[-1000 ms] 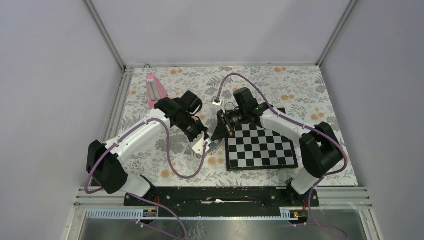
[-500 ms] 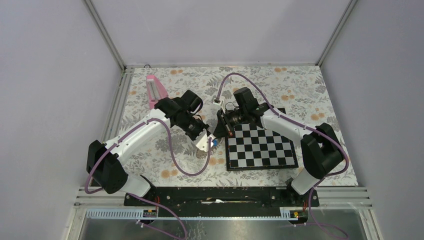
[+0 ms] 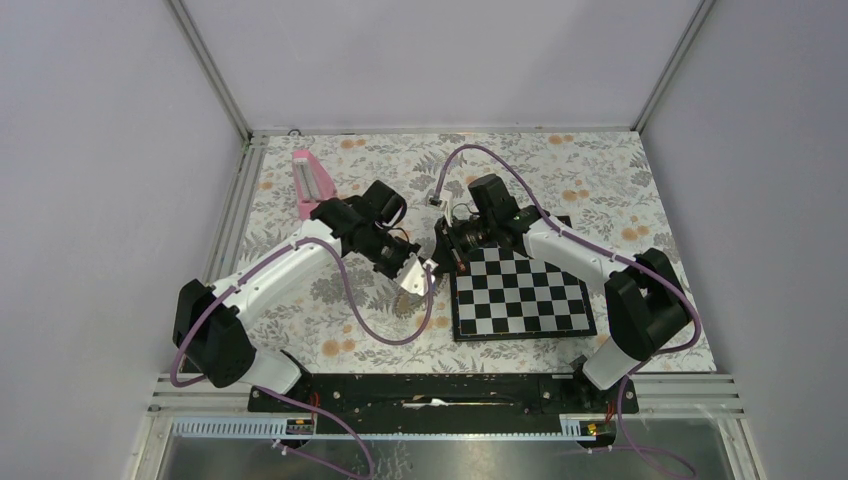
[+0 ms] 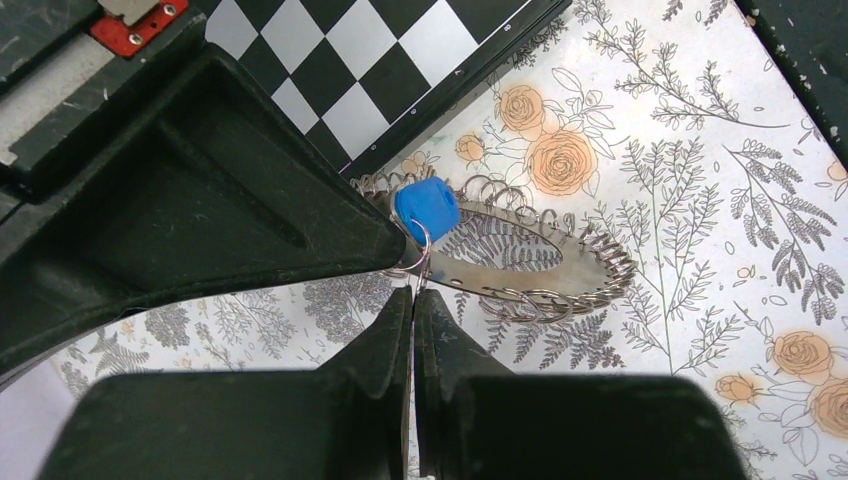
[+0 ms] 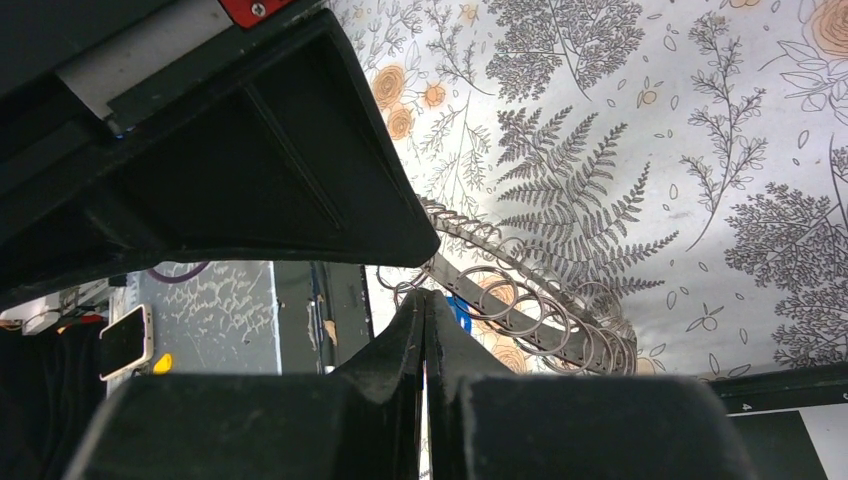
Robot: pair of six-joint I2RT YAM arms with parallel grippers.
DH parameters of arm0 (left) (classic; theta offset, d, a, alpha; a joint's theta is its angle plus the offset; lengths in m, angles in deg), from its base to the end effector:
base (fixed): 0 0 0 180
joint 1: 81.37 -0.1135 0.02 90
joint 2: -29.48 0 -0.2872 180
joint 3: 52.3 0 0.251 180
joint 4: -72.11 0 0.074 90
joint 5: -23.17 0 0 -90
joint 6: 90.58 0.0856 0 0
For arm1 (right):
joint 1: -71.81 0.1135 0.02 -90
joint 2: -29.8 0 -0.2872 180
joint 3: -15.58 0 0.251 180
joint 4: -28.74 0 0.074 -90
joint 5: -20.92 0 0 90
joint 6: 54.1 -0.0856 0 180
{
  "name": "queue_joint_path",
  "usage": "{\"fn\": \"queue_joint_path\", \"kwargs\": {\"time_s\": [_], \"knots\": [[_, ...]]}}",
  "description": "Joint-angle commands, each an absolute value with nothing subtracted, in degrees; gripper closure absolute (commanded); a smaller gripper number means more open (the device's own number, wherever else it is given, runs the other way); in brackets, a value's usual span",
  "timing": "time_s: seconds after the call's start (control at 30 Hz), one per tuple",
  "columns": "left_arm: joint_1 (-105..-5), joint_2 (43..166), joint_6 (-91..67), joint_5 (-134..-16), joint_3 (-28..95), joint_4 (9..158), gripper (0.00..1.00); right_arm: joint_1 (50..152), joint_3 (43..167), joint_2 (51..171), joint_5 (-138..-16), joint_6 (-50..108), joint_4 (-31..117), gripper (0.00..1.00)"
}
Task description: Put the keys on the keyring
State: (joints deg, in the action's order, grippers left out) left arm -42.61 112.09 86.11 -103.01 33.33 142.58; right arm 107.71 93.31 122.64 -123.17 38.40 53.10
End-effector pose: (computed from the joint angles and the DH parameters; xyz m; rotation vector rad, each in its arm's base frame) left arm 0.1934 -0.2201 0.2794 2.2807 0.9940 -0.5400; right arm 0.2610 0.2745 0.2560 -1.2228 1.9012 1.3726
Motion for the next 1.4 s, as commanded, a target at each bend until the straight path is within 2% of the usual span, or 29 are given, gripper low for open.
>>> {"fn": "queue_joint_path", "kwargs": {"time_s": [0.0, 1.37], "knots": [[-42.7, 109.3, 82.5, -108.7, 33.3, 135.1, 1.0, 108.3, 93.1, 120.3, -121.1, 39.8, 52.1, 1.0], [-44.5, 108.8, 73.2, -107.0, 32.8, 127.0, 1.0, 109.5, 93.1, 120.7, -117.5, 42.0, 53.5, 1.0]]}}
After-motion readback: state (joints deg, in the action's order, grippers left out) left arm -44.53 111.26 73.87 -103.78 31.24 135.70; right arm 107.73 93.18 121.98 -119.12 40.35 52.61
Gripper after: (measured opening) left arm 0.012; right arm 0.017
